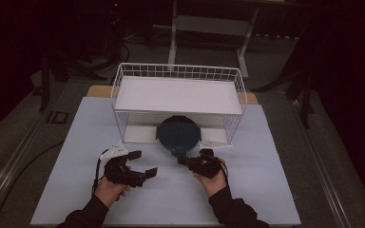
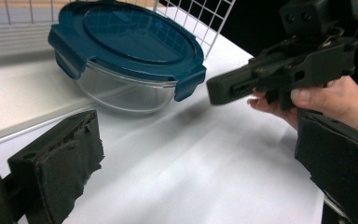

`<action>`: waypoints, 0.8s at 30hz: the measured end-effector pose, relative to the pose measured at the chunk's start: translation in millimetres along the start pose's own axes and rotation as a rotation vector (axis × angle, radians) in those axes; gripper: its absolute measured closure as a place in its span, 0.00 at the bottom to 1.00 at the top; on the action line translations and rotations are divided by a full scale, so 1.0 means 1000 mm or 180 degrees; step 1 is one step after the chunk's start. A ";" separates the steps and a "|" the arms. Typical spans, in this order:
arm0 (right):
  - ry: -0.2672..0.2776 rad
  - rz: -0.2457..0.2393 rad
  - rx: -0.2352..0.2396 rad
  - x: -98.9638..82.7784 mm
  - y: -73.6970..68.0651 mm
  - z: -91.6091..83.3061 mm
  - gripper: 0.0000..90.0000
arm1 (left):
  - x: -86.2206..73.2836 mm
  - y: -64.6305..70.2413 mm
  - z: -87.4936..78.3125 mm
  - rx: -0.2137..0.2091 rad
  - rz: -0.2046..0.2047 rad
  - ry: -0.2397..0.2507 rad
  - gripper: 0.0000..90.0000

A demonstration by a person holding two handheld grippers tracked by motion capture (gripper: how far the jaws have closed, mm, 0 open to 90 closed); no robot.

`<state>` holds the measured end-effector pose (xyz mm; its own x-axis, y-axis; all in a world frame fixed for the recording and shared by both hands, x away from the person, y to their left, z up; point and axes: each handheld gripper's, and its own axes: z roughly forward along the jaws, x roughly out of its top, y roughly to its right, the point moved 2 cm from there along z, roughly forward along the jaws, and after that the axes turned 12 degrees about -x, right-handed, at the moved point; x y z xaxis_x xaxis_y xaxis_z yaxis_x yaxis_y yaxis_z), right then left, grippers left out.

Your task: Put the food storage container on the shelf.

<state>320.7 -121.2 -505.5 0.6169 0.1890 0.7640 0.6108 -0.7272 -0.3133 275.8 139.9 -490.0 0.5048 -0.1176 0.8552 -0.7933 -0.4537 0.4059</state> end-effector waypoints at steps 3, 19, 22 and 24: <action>-0.0035 -0.0049 -0.0001 -0.001 -0.003 0.007 1.00 | -0.001 -0.001 0.001 0.0009 0.0027 -0.0007 0.01; -0.0021 0.0037 -0.0282 0.014 0.019 0.031 1.00 | -0.003 -0.004 -0.001 0.0032 0.0024 0.0045 0.01; 0.0003 0.0136 -0.0304 0.017 0.025 0.035 1.00 | -0.003 -0.005 -0.001 0.0033 0.0016 0.0050 0.01; 0.0016 0.0147 -0.0328 0.019 0.028 0.038 1.00 | -0.004 -0.005 -0.001 0.0029 0.0016 0.0055 0.01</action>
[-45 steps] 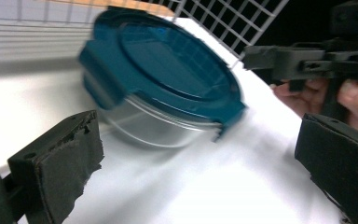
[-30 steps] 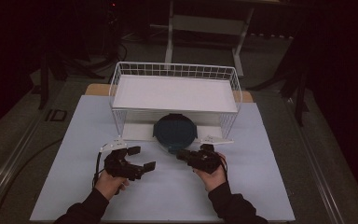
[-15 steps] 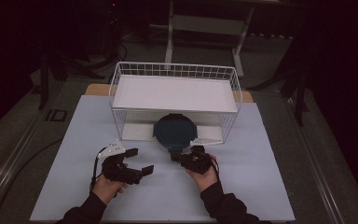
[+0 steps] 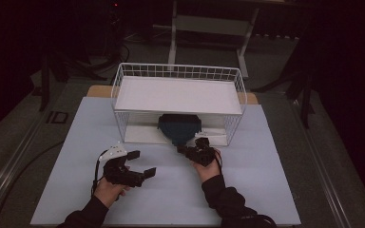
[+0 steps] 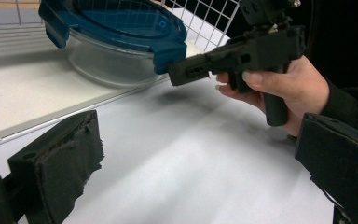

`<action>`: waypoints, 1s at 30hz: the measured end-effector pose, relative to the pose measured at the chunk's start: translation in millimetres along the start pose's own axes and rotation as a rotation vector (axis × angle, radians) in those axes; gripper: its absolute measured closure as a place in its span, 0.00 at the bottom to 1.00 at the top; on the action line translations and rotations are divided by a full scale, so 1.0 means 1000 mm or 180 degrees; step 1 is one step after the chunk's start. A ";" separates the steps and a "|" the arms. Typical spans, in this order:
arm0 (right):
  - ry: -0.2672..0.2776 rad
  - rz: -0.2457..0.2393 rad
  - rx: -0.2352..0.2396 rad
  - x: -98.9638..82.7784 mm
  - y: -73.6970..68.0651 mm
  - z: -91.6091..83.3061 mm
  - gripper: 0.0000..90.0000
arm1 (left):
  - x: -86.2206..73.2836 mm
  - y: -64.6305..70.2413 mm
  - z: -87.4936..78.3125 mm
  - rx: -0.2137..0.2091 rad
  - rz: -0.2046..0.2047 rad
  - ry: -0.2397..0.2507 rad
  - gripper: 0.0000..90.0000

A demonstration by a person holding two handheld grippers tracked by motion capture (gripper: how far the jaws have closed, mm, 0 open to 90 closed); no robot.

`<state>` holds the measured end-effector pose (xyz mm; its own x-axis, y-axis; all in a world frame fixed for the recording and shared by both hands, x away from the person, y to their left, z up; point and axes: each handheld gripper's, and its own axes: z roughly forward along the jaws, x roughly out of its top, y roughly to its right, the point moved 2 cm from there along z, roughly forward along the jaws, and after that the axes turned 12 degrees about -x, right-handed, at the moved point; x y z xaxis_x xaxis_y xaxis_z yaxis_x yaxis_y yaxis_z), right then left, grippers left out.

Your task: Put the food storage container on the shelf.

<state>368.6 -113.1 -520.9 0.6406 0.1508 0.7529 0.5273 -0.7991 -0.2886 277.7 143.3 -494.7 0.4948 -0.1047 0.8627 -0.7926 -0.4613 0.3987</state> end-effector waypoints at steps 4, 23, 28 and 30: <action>0.0020 0.0045 -0.0045 0.005 0.004 0.005 1.00 | -0.001 -0.001 0.000 0.0002 -0.0014 -0.0009 0.01; 0.0055 -0.0151 0.0055 0.010 -0.004 0.006 0.57 | -0.001 0.004 0.000 -0.0028 0.0046 -0.0011 0.01; 0.0210 -0.0186 0.0209 0.006 -0.009 -0.004 0.24 | -0.001 0.007 0.000 -0.0058 0.0118 -0.0005 0.01; 0.0302 -0.0211 0.0172 0.005 -0.011 -0.009 0.23 | -0.001 0.008 0.000 -0.0052 0.0135 -0.0010 0.01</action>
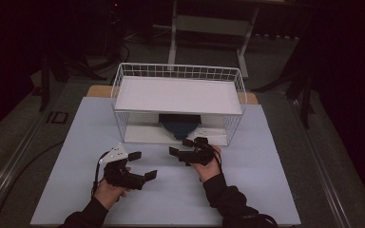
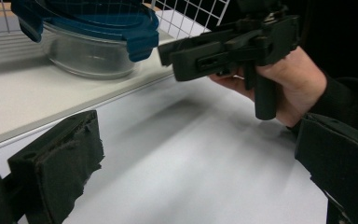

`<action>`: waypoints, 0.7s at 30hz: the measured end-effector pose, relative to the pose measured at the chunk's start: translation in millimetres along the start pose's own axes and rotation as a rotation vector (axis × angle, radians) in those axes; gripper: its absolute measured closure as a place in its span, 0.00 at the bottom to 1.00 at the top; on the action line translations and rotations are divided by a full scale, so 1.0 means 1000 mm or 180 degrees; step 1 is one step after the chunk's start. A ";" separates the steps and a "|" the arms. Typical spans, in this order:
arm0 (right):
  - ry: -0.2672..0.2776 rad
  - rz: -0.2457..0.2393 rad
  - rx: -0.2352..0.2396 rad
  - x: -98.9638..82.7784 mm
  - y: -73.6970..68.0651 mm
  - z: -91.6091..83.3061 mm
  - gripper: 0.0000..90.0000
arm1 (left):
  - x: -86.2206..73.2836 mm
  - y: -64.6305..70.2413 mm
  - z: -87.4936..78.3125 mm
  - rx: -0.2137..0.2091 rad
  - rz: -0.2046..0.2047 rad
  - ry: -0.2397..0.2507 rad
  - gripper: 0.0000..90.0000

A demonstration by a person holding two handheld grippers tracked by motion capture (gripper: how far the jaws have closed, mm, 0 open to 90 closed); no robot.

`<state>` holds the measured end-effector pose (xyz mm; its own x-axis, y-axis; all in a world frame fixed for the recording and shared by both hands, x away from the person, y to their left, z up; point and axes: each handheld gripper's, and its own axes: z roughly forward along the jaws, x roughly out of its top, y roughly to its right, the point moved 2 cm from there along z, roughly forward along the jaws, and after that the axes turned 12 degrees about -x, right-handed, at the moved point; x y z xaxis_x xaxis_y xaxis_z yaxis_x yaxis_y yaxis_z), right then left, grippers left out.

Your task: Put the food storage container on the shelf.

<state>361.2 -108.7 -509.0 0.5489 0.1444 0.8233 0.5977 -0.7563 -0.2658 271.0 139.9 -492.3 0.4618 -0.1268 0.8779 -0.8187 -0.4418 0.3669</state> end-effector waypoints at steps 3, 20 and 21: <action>0.0021 -0.0055 0.0004 -0.002 -0.002 -0.007 0.22 | -0.001 0.001 -0.001 0.0003 0.0023 0.0009 0.01; 0.0111 -0.0139 -0.0092 -0.031 0.008 -0.064 0.22 | -0.003 0.008 -0.011 0.0013 0.0103 0.0061 0.01; 0.0105 -0.0134 -0.0102 -0.034 0.009 -0.067 0.22 | -0.004 0.008 -0.011 0.0007 0.0108 0.0063 0.01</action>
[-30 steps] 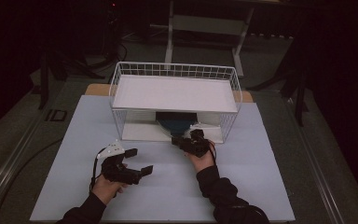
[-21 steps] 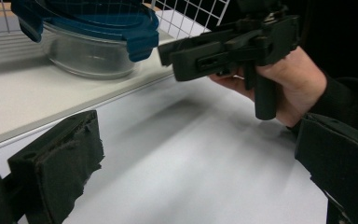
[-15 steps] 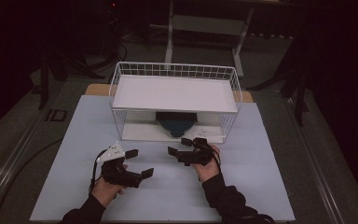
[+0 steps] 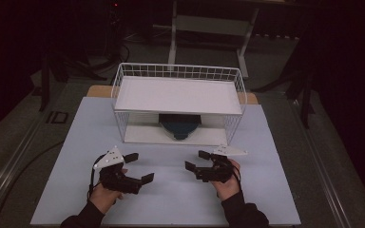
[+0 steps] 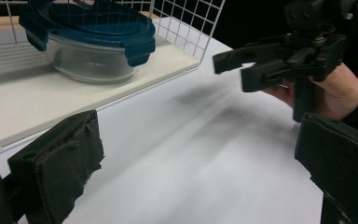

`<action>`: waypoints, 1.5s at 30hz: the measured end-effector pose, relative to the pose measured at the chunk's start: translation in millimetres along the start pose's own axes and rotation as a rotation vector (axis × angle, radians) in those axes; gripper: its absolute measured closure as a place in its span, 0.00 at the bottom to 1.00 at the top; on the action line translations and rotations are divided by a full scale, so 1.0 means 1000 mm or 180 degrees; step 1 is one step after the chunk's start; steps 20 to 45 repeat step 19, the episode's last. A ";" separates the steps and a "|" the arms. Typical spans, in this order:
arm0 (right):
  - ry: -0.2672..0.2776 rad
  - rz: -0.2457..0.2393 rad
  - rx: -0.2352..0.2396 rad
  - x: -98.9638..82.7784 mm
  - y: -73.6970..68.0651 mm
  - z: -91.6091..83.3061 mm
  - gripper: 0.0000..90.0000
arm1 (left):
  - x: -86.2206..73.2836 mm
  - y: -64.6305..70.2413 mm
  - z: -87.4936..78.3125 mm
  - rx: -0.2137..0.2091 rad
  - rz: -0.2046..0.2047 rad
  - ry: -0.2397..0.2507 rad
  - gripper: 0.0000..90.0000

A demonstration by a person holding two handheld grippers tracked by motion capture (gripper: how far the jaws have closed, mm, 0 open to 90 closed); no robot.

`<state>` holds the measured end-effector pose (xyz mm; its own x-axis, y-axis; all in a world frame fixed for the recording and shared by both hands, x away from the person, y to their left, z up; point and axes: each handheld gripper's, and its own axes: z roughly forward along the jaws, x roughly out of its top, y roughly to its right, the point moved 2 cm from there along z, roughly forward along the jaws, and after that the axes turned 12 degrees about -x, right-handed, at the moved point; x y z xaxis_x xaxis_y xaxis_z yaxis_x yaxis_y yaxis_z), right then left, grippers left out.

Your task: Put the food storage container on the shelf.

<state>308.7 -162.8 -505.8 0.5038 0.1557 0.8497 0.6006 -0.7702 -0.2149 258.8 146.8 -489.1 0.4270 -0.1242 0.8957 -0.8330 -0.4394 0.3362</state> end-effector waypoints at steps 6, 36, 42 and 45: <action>-0.0024 0.0039 -0.0056 -0.009 0.008 -0.016 0.22 | -0.004 0.000 0.001 0.0009 0.0007 -0.0067 0.01; -0.0021 0.0025 -0.0151 -0.016 0.017 -0.025 0.22 | -0.005 0.002 0.002 0.0010 0.0097 -0.0063 0.01; -0.0021 0.0025 -0.0151 -0.016 0.017 -0.025 0.22 | -0.005 0.002 0.002 0.0010 0.0097 -0.0063 0.01; -0.0021 0.0025 -0.0151 -0.016 0.017 -0.025 0.22 | -0.005 0.002 0.002 0.0010 0.0097 -0.0063 0.01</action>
